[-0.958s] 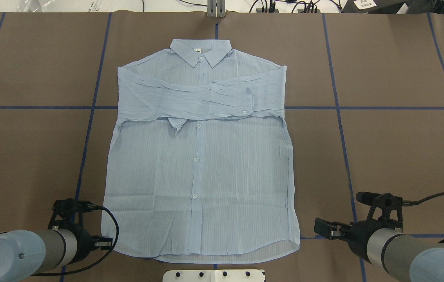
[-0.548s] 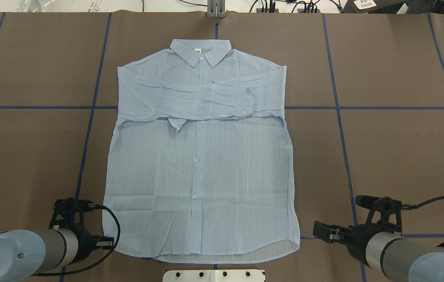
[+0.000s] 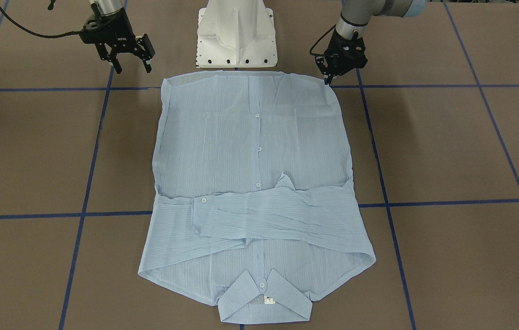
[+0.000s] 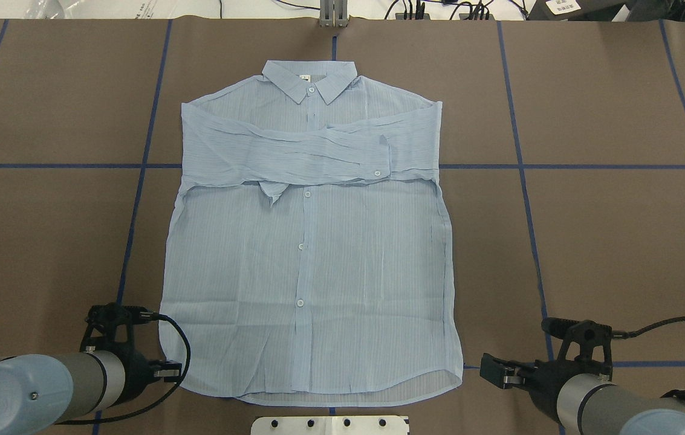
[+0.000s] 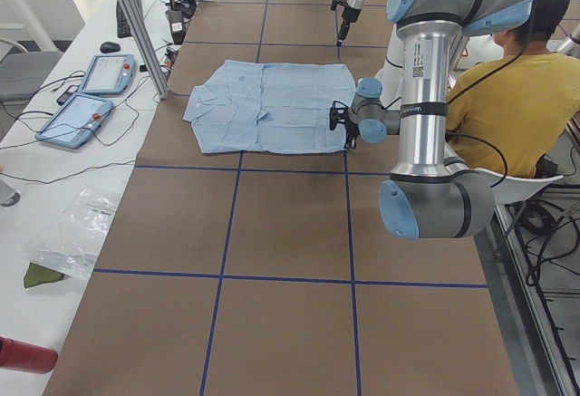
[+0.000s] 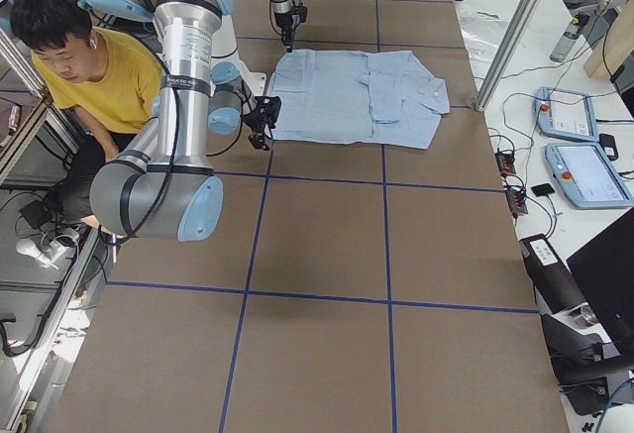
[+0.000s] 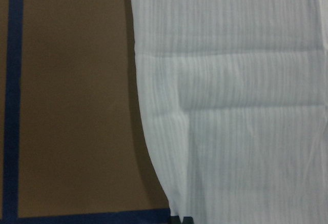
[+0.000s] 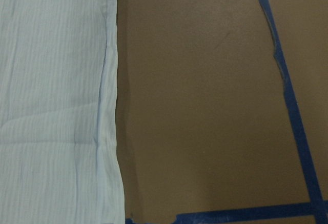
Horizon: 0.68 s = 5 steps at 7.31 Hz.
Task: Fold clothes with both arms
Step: 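Grasp the hem corners nearest the robot with both grippers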
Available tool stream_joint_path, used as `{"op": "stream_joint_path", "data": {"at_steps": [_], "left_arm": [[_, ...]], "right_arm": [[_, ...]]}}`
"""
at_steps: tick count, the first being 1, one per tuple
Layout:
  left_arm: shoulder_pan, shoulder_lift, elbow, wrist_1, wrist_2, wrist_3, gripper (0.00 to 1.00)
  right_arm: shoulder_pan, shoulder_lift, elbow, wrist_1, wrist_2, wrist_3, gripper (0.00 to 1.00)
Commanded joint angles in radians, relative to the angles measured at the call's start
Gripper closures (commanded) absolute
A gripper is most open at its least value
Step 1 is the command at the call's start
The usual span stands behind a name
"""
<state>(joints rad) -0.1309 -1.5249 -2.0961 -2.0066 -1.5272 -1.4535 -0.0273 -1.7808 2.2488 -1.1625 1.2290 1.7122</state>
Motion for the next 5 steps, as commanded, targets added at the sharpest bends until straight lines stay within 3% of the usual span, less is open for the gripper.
{"op": "stream_joint_path", "data": {"at_steps": [1,3,5], "left_arm": [[0.002,0.000,-0.001,-0.003,0.038,-0.001,1.00],[0.002,0.002,-0.001,-0.003,0.071,-0.001,1.00],[0.002,0.002,0.001,-0.003,0.085,-0.001,1.00]], "right_arm": [[-0.020,0.074,-0.056,-0.015,-0.022,0.006,0.18],[-0.020,0.266,-0.113,-0.215,-0.025,0.044,0.22],[-0.022,0.259,-0.118,-0.218,-0.029,0.060,0.28]]}}
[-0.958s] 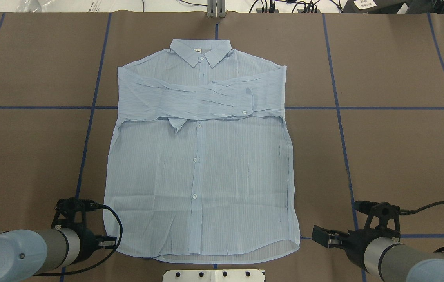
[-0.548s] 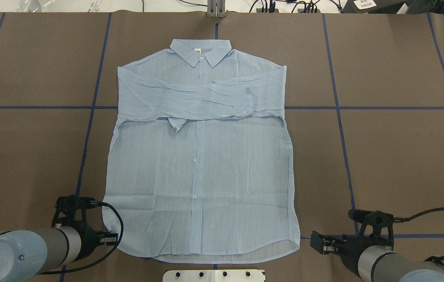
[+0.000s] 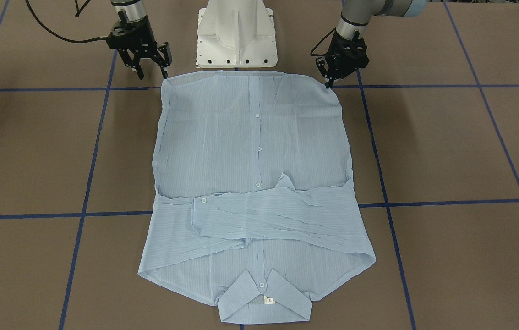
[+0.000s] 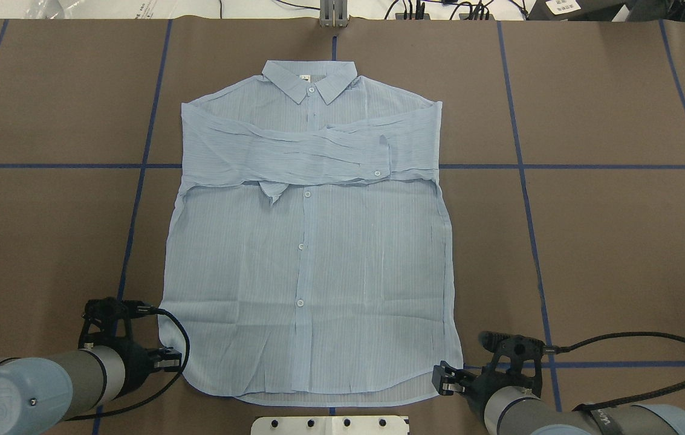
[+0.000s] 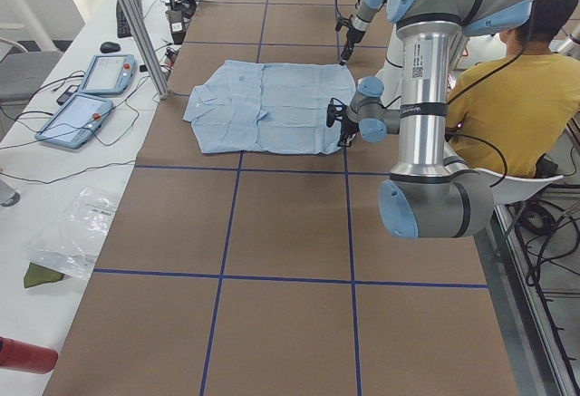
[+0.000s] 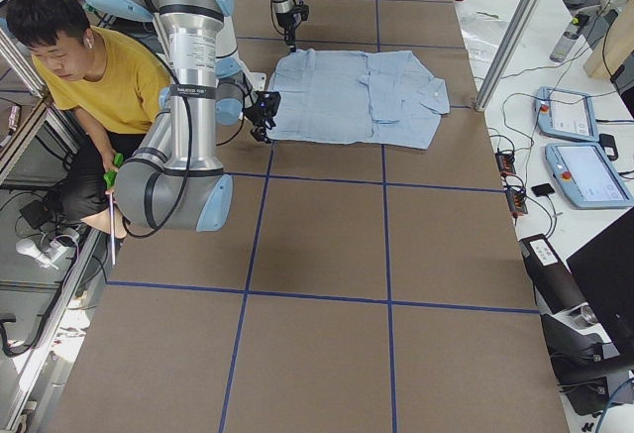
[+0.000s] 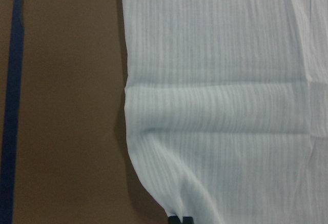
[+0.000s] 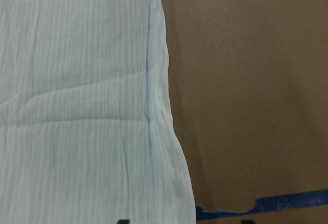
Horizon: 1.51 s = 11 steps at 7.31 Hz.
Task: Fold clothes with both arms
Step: 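Grasp the hem corners nearest the robot with both grippers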
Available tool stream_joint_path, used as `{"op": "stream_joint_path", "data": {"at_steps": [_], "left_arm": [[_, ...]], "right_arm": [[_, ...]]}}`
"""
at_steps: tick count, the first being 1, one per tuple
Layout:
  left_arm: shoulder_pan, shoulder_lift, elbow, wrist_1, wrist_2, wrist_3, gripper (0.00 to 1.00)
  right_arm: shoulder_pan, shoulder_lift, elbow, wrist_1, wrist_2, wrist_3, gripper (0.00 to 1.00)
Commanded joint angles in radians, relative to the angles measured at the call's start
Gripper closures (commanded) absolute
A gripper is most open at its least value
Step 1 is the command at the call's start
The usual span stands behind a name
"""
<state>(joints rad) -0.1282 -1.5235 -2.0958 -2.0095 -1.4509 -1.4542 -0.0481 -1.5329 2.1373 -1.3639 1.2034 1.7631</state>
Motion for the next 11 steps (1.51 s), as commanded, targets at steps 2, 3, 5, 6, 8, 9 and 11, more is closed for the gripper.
{"op": "stream_joint_path", "data": {"at_steps": [2,3,5,6,8,9,11], "left_arm": [[-0.001,0.000,-0.001,0.000,0.009,0.000,1.00],[-0.001,0.000,-0.001,0.000,0.010,0.000,1.00],[-0.001,0.000,-0.001,0.000,0.010,0.000,1.00],[-0.001,0.002,-0.001,0.000,0.010,0.000,1.00],[-0.002,0.002,-0.001,0.000,0.010,0.000,1.00],[-0.002,0.002,-0.003,0.000,0.010,0.000,1.00],[-0.001,0.002,-0.009,0.001,0.009,0.000,1.00]], "right_arm": [[-0.007,0.011,-0.017,-0.017,-0.008,0.007,0.51],[-0.010,0.011,-0.023,-0.017,-0.010,0.007,0.57],[-0.018,0.017,-0.051,-0.015,-0.019,0.007,0.58],[-0.019,0.019,-0.051,-0.015,-0.021,0.007,0.60],[-0.026,0.023,-0.051,-0.015,-0.021,0.007,0.89],[-0.026,0.033,-0.051,-0.015,-0.021,0.009,1.00],[-0.021,0.042,-0.040,-0.015,-0.021,0.009,1.00]]}}
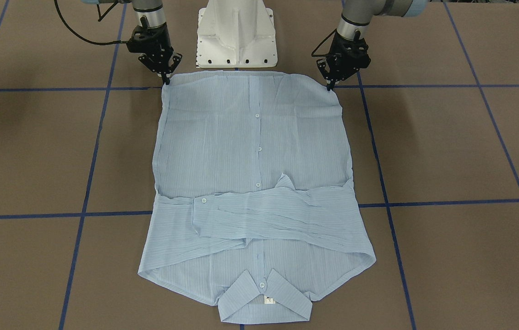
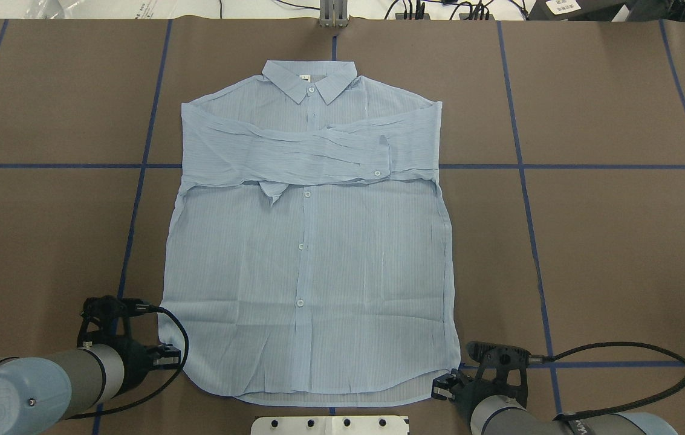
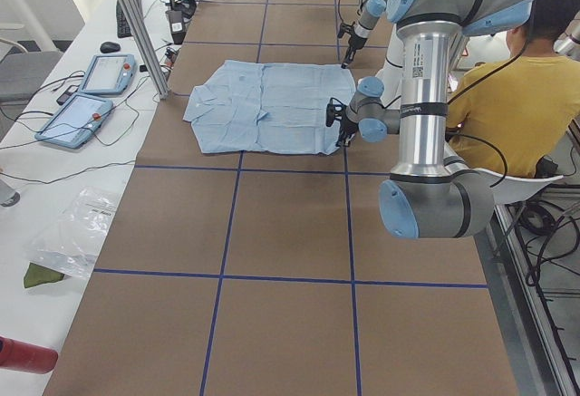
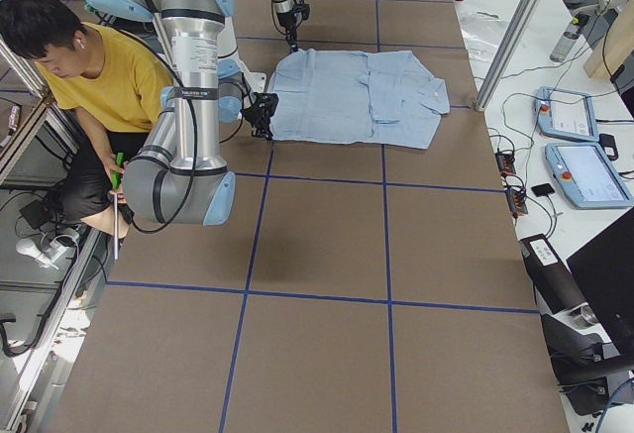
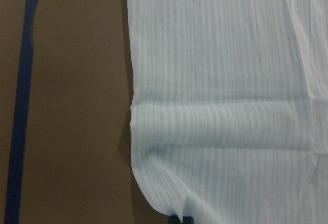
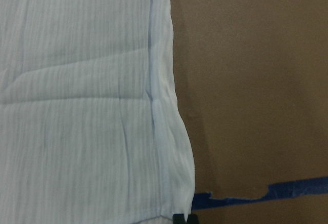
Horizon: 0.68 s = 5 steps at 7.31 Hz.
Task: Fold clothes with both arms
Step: 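Grasp the hem corners nearest the robot with both grippers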
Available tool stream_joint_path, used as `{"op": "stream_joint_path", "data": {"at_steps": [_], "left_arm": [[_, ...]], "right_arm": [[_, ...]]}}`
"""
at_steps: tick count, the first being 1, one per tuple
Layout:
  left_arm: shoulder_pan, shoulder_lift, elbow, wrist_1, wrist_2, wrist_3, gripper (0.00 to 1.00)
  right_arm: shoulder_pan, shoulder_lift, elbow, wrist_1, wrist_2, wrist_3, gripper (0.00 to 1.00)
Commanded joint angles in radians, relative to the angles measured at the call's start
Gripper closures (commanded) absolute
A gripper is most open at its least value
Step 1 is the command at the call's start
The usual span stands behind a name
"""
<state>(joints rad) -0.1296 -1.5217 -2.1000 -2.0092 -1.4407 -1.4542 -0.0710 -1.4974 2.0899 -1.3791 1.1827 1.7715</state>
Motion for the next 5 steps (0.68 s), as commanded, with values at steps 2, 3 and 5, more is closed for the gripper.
{"op": "stream_joint_path", "data": {"at_steps": [2,3,5], "left_arm": [[-0.001,0.006,-0.088,0.009,-0.013,0.003,1.00],[-0.001,0.017,-0.191,0.054,-0.076,0.005,1.00],[0.001,0.009,-0.503,0.327,-0.224,0.014,1.00]], "right_arm": [[0.022,-0.023,0.100,-0.026,0.012,-0.004,1.00],[0.020,-0.074,0.193,-0.052,0.020,-0.004,1.00],[0.011,-0.112,0.507,-0.319,0.176,-0.003,1.00]]}}
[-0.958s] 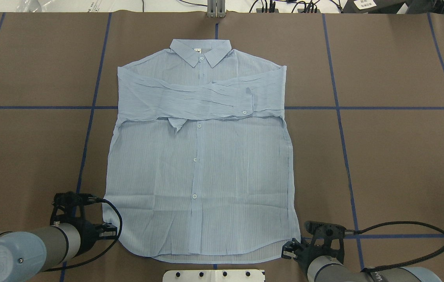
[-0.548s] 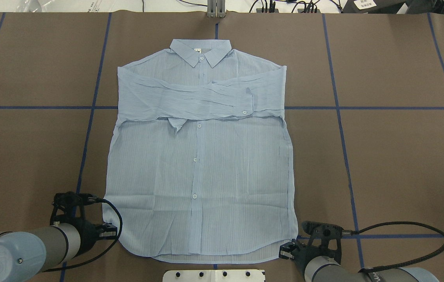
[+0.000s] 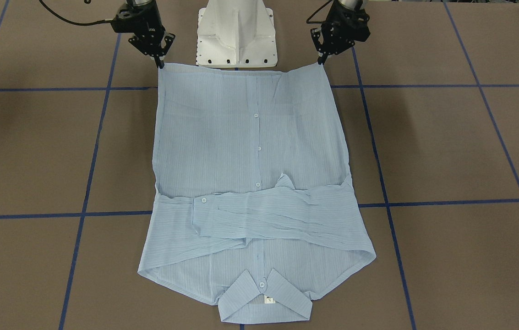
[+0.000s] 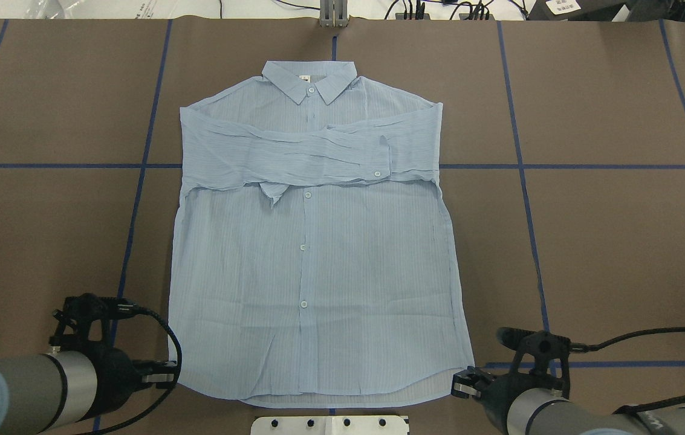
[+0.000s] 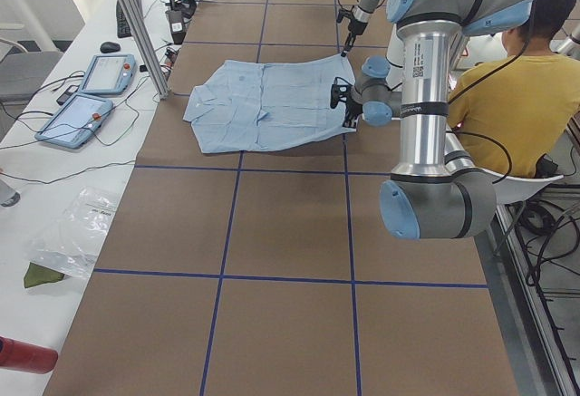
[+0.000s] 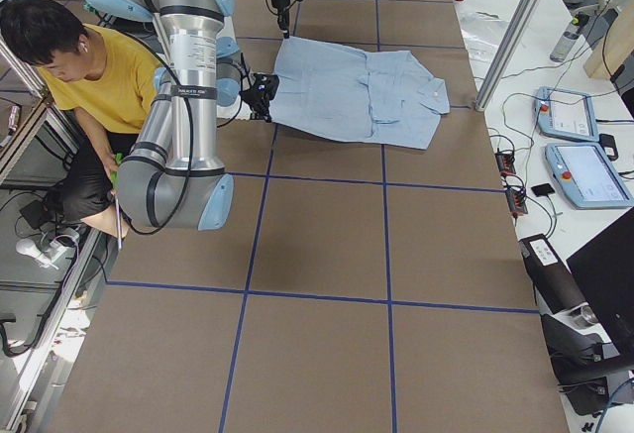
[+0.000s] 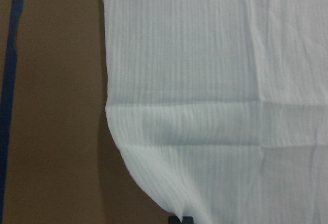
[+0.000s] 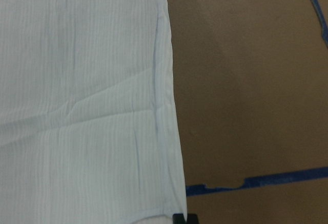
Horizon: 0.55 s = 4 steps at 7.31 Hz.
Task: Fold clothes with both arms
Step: 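Lift the hem with both grippers and fold it toward the collar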
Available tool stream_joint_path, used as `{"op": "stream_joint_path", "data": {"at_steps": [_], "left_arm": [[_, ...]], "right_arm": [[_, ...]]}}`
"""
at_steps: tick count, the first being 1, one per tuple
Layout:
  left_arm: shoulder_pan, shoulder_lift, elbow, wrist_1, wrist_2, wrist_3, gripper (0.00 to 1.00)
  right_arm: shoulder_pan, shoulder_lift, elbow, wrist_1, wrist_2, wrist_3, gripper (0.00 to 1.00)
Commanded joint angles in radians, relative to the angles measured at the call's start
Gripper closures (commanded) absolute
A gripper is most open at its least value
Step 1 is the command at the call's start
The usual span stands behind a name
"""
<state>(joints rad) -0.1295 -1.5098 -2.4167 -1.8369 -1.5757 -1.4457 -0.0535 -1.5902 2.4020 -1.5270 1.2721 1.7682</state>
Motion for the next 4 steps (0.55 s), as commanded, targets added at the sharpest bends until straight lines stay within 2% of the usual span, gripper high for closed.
{"op": "stream_joint_path", "data": {"at_steps": [1,2,3,4], "left_arm": [[-0.008,-0.015,-0.316,0.266,-0.169,0.005,1.00],[-0.034,-0.061,-0.324,0.299,-0.244,0.005,1.00],[-0.044,-0.084,-0.302,0.315,-0.245,0.007,1.00],[-0.068,-0.114,-0.224,0.314,-0.231,0.019,1.00]], "right_arm": [[-0.023,-0.004,0.368,-0.334,0.145,0.002,1.00],[-0.017,0.046,0.387,-0.379,0.174,0.002,1.00],[0.012,0.056,0.375,-0.421,0.174,0.000,1.00],[0.053,0.094,0.326,-0.426,0.174,-0.013,1.00]]}}
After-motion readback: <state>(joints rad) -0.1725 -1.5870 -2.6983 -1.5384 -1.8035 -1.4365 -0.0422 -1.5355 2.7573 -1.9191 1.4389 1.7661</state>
